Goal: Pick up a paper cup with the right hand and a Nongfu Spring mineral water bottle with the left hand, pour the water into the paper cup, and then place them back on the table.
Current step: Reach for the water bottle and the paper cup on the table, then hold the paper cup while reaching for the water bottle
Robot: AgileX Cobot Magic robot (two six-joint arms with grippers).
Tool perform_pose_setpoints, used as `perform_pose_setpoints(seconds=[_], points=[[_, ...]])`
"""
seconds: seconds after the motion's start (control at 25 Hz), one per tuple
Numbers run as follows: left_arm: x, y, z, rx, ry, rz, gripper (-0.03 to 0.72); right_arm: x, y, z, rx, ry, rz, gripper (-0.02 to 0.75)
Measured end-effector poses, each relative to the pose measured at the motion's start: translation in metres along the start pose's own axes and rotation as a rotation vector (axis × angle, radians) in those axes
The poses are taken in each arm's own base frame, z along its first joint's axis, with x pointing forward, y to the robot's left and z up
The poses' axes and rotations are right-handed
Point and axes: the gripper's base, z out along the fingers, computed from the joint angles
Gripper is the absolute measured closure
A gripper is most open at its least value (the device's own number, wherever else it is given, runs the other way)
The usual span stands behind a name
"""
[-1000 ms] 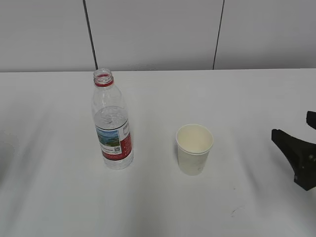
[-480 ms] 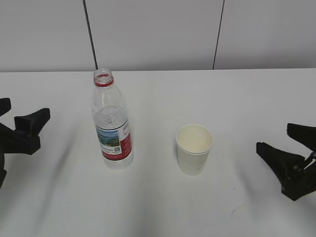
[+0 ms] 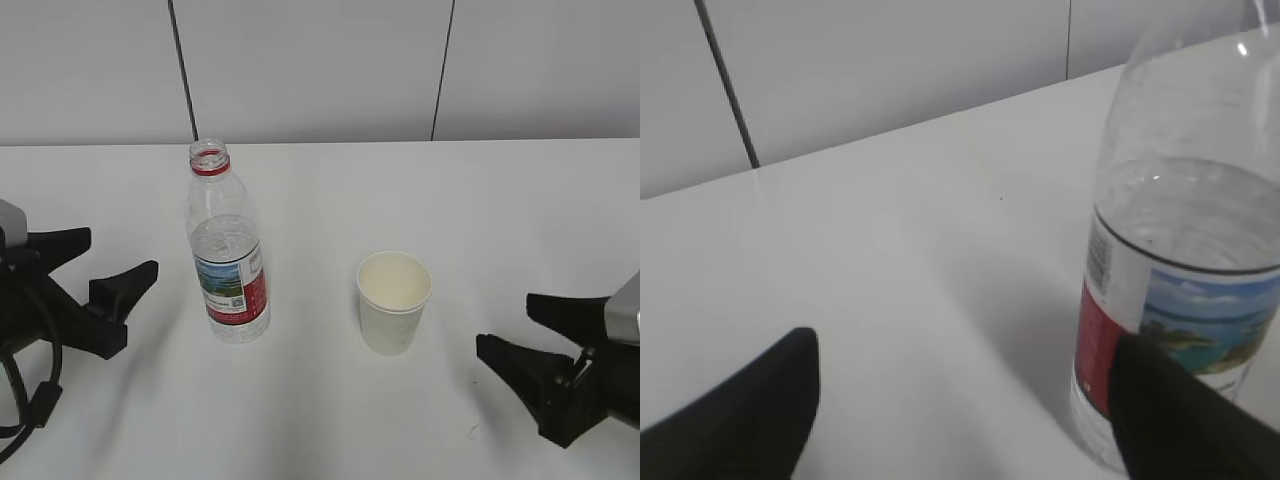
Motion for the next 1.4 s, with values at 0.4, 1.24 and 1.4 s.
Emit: perform_pose_setpoints(seconds=[0.4,1.24,1.4], points=[[0.004,-0.006,0.003,0.066,-0.009,-0.016,0.029,0.040,-0.001,0.026,-0.106,0.159,0.082,0.115],[0.003,-0.006,0.003,0.065,-0.010,-0.023,0.028,0.032,-0.017,0.083,-0.237,0.049,-0.173,0.100],[0.003,-0.006,0.003,0.065,-0.010,-0.023,0.031,0.026,-0.014,0.093,-0.248,0.022,-0.199,0.100]])
